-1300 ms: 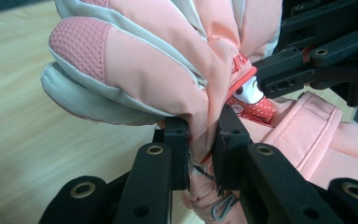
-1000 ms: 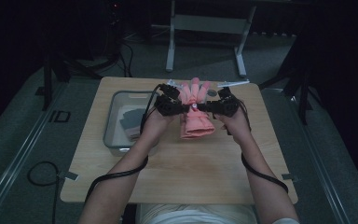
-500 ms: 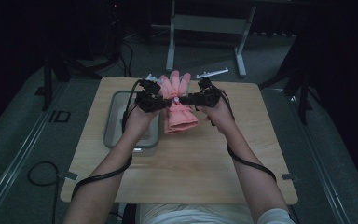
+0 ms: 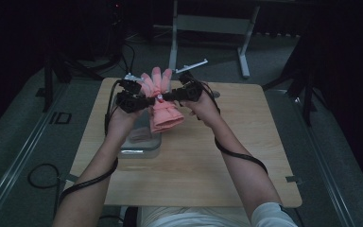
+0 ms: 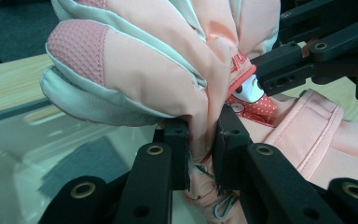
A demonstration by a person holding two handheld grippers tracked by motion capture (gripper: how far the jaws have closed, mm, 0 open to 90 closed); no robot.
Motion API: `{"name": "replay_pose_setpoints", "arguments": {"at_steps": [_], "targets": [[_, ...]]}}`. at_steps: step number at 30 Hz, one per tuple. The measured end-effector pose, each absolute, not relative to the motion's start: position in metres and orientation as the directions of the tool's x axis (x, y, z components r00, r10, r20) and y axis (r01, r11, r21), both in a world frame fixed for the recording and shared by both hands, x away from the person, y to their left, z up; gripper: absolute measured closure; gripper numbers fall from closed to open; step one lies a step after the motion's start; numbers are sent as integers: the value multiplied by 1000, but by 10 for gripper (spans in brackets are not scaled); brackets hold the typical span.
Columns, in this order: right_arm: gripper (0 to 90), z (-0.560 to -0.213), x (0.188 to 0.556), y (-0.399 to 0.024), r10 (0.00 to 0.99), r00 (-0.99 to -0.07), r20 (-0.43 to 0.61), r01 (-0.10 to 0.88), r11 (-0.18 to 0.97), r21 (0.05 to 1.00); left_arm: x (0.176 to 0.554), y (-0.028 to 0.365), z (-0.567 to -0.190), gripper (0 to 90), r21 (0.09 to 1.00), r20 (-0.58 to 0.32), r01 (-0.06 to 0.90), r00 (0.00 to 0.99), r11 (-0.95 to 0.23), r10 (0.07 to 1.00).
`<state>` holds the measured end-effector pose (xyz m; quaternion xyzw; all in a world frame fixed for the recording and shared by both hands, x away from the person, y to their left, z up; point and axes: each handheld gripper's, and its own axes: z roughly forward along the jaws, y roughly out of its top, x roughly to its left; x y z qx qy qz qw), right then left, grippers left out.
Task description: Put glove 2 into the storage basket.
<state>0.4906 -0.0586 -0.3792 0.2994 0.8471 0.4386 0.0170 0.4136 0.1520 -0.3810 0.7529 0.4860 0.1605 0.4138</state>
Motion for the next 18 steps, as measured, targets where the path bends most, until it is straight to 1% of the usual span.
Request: {"name": "replay_pose_setpoints", "arguments": {"at_steps": [8, 13, 18], "targets": [[639, -384, 496, -24, 491, -836, 243, 488, 466, 738, 409, 179, -387, 778, 771, -172, 621, 416, -142, 893], [639, -391, 499, -11, 479, -840, 253, 494, 485, 721, 408, 190, -397, 778, 760, -196, 639, 395, -115, 898], [639, -410, 505, 8, 469, -843, 264, 504, 516, 692, 409, 204, -419, 778, 735, -227, 673, 358, -82, 906]]}}
